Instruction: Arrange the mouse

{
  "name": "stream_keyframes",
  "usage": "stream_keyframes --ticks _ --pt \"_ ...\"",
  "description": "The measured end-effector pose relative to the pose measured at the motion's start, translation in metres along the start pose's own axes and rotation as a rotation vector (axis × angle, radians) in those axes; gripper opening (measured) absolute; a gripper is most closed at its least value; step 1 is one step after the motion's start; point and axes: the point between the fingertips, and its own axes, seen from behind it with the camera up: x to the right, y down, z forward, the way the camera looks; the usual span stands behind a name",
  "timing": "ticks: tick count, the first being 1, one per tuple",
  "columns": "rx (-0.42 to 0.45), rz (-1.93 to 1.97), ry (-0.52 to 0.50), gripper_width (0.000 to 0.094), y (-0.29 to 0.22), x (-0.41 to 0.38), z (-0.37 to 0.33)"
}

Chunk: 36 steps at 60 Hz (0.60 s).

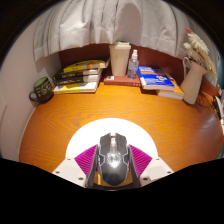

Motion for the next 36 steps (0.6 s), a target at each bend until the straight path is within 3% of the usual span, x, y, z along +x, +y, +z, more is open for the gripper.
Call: stream_keyframes --ticks 4,8,10,21,36 --pt "-0.004 0.001 -0.003 0.0604 0.0 0.001 0.001" --pt "-0.021 -0.003 0.001 0.0785 0.001 0.003 -0.001" --pt "-0.022 -0.005 -0.006 0.083 0.0 0.002 -0.004" --pt "0.043 0.021 0.004 0.0832 -0.031 0.0 -0.059" --pt "0.204 0.08 0.005 0.0827 -0.062 -0.005 -0.187"
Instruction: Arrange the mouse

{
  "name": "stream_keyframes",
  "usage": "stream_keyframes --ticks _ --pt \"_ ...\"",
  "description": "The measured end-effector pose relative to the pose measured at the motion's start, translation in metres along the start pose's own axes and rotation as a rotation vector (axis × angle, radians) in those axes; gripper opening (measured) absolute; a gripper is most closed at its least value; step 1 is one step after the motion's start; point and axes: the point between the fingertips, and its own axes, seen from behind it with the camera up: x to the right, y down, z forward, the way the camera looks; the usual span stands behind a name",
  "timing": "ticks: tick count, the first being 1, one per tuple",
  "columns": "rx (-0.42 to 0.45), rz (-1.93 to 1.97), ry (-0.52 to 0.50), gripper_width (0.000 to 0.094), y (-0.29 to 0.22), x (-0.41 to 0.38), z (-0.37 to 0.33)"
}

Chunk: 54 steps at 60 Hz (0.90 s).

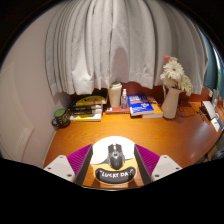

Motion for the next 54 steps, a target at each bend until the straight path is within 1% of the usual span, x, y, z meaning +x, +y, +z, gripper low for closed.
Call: stream_keyframes --ticks 4,15,21,27,32,54 --pt "0.032 0.004 0.012 0.0825 -0.001 0.0 -0.029" --pt "0.077 0.007 0.05 0.0823 0.009 0.004 -0.091" --pt "0.069 0.002 0.057 0.0821 0.022 0.004 -0.109" --pt "0.045 -0.021 0.057 0.0821 0.04 -0.001 -0.121" --pt "0.042 -0.022 0.049 0.0825 0.047 -0.007 -0.127" --pt "0.03 -0.037 0.051 0.0824 0.057 -0.013 -0.136"
